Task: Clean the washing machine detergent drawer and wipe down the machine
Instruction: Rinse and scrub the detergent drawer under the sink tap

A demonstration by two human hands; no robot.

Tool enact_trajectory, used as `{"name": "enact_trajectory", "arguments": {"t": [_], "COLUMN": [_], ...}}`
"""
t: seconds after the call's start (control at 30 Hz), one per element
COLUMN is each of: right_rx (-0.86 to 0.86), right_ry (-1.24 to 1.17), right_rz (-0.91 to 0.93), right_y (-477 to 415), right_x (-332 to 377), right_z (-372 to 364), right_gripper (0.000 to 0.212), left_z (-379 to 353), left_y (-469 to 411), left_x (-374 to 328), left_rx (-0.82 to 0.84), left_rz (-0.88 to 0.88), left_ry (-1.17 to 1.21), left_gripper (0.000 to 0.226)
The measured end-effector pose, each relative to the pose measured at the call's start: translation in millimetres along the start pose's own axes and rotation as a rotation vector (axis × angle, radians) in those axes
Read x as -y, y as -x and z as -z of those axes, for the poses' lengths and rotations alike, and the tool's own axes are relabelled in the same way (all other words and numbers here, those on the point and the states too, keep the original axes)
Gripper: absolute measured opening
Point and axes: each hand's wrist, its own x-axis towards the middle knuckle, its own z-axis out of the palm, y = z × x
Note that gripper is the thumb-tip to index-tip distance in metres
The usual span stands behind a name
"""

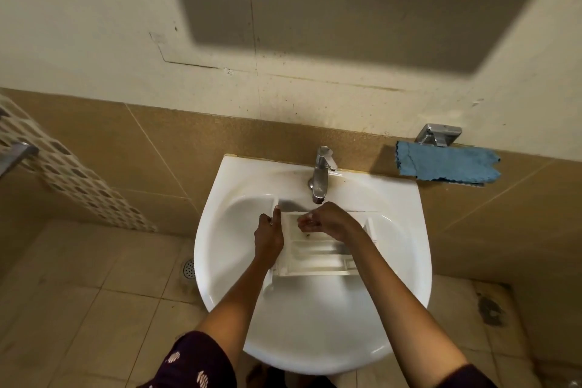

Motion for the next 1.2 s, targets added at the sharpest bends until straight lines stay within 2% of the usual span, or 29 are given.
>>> {"name": "enact_trajectory", "arguments": {"t": [0.07, 0.2, 0.27, 0.37, 0.43, 0.5, 0.67, 0.73, 0.8, 0.83, 0.9, 0.97, 1.03, 1.1, 1.2], "right_rx": [-0.070, -0.304, -0.273, -0.047, 0.031, -0.017, -0.330, -0.325, -0.313, -0.335, -0.360, -0.230, -0.091, -0.037, -0.060], "right_ry": [0.231, 0.820, 0.882, 0.934, 1.019, 1.051, 1.183, 1.186, 1.028, 0.853, 0.299, -0.303, -0.717, -0.861, -0.926], "right_rz": [-0.010, 0.089, 0.136, 0.239, 0.242, 0.199, 0.053, 0.019, 0.060, 0.105, 0.125, 0.061, -0.007, -0.049, -0.072], "right_y": [-5, -14, -13, -7, -5, -8, 3, 5, -2, -4, -5, -5, -3, -2, -8], "right_x": [-3, -13, -17, -24, -35, -45, -42, -37, -35, -33, -23, -14, -7, -2, -3], "right_z": [-3, 10, 9, -7, -18, -19, 23, 39, 44, 43, 37, 30, 22, 15, 10], "right_gripper": [0.026, 0.029, 0.029, 0.030, 0.033, 0.034, 0.034, 0.033, 0.030, 0.027, 0.025, 0.024, 0.021, 0.023, 0.024], "left_z": [0, 0, 0, 0, -1, -1, 1, 1, 1, 0, 0, 0, 0, 0, -1], "left_y": [-1, 0, 0, 1, 2, 2, 1, 1, 0, 0, 1, 2, 2, 1, 1], "left_x": [0, 2, 1, -1, -1, 0, -1, 1, 2, 1, 0, 0, 0, 0, -1], "left_rx": [-0.004, -0.001, -0.004, -0.007, -0.011, -0.011, -0.002, -0.001, 0.003, 0.004, 0.000, -0.002, 0.001, 0.006, 0.008], "left_rz": [0.005, -0.003, -0.004, 0.002, 0.007, 0.004, 0.000, -0.002, 0.003, 0.004, -0.001, -0.003, 0.000, 0.007, -0.001], "left_ry": [-0.001, 0.007, 0.005, -0.001, -0.004, -0.001, 0.001, 0.007, 0.013, 0.014, 0.019, 0.022, 0.023, 0.023, 0.022], "left_gripper": [0.051, 0.052, 0.052, 0.050, 0.051, 0.048, 0.044, 0.045, 0.045, 0.044, 0.044, 0.044, 0.044, 0.045, 0.044]}}
